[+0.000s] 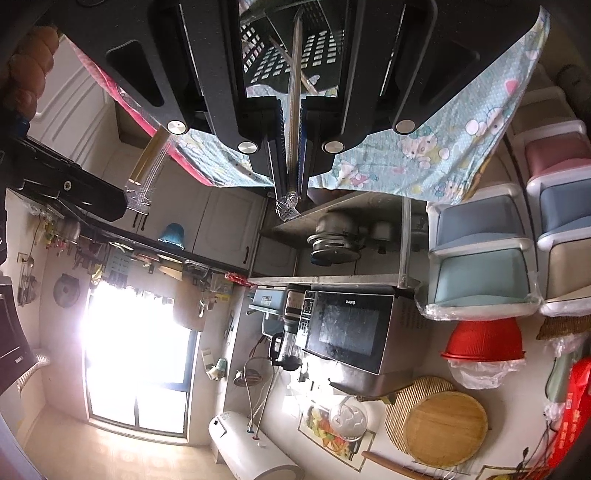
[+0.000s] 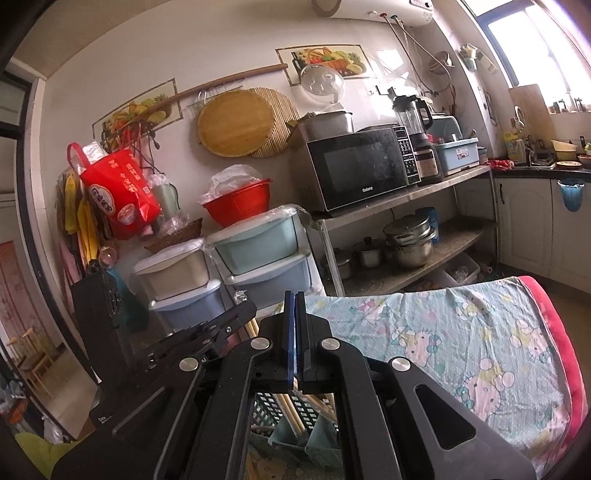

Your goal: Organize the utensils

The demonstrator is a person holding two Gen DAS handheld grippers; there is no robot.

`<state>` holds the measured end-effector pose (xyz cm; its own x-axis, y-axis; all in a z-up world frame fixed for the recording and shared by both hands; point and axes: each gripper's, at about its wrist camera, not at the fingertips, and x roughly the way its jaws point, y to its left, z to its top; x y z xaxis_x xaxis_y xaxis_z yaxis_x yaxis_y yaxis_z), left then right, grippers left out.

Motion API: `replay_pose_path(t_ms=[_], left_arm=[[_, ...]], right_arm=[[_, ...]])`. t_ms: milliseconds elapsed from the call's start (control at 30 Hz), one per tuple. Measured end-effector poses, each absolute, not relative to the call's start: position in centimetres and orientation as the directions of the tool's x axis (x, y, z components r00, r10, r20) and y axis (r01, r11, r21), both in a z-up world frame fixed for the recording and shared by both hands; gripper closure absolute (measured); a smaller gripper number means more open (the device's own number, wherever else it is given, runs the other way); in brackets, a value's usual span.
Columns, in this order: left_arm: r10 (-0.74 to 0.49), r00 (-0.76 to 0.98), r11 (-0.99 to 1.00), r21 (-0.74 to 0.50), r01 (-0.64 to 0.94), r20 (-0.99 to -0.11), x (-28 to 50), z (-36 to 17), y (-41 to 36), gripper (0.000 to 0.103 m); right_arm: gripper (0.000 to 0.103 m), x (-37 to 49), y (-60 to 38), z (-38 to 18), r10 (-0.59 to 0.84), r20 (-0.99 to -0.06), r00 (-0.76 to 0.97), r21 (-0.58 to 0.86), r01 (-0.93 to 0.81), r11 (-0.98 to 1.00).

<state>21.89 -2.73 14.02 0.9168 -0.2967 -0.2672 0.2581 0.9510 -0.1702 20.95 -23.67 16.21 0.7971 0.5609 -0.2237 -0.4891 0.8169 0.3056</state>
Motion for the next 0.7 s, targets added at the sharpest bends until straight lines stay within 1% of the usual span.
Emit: replay_pose_path(t_ms=[333,700], left_arm=[[-0.304,0.905,0.949,-0.176,0.261,-0.296,21.7,12.4,-3.0,0.100],[-0.320,0.890,0.943,-0.203,0.265,-0.326,21.0,11.1,-2.7,0.100]], right_arm=[[0.102,20.9,-24.7,14.8,0.541,-0.248,0.804,0.326,-0.457,0.828],[0.102,20.5,-25.6,12.6,0.510,-0.300,0.806,0.329,-0.414,0.849]])
